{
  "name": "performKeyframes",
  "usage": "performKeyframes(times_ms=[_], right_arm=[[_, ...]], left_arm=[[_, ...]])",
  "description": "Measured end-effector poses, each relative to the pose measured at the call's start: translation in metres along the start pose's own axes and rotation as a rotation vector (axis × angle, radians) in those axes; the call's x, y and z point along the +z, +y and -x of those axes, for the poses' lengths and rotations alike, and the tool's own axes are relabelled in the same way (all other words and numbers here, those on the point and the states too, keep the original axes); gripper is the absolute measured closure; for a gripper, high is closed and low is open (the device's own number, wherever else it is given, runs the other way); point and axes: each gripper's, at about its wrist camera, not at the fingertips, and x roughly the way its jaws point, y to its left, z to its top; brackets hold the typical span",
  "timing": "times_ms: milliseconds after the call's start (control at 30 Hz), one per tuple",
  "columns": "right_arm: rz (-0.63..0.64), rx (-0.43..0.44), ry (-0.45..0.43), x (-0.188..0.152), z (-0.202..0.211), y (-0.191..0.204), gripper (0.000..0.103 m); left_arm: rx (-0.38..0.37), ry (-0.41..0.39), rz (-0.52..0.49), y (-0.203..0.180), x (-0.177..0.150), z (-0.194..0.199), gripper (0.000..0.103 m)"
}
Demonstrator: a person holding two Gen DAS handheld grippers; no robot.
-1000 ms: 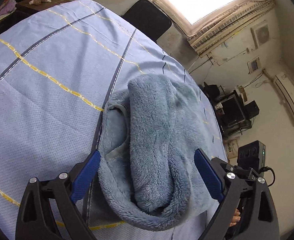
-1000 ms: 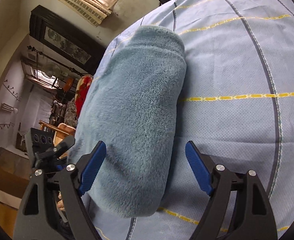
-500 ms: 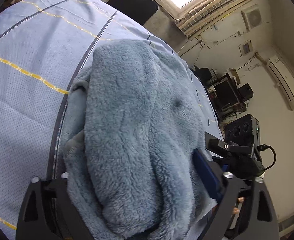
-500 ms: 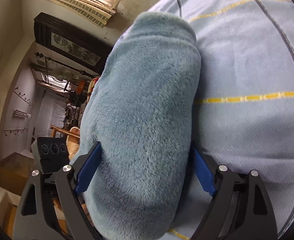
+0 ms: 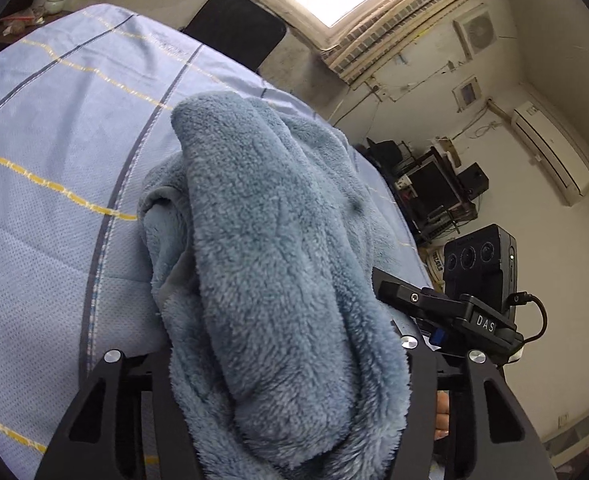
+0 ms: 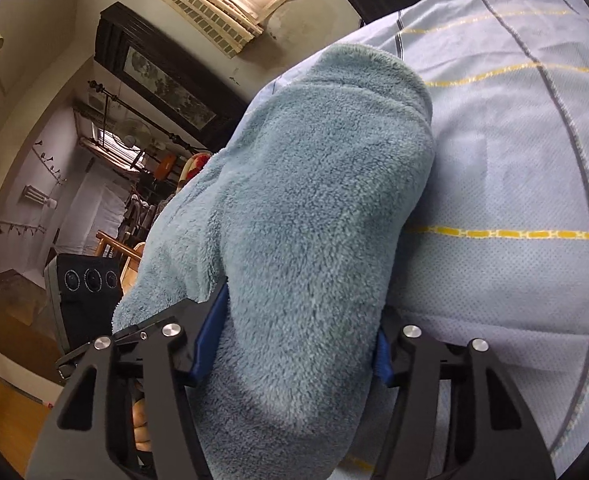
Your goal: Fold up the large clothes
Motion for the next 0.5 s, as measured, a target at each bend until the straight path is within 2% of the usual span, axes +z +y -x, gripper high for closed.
performKeyframes(times_ms=[267,500], right_arm=[[0.017,-0.012,-0.061,-0.016,0.07,0.019,0.045],[0.055,-0.076,-0.13,-0.041,0.151,0.034,0.045]], left_arm=[[-0.03,-0.025,-0.138,-0.066,-0.014,0.013,0.047],[-0.116,-0.024,-0.226,-0.129,-0.042,0.014,0.047]])
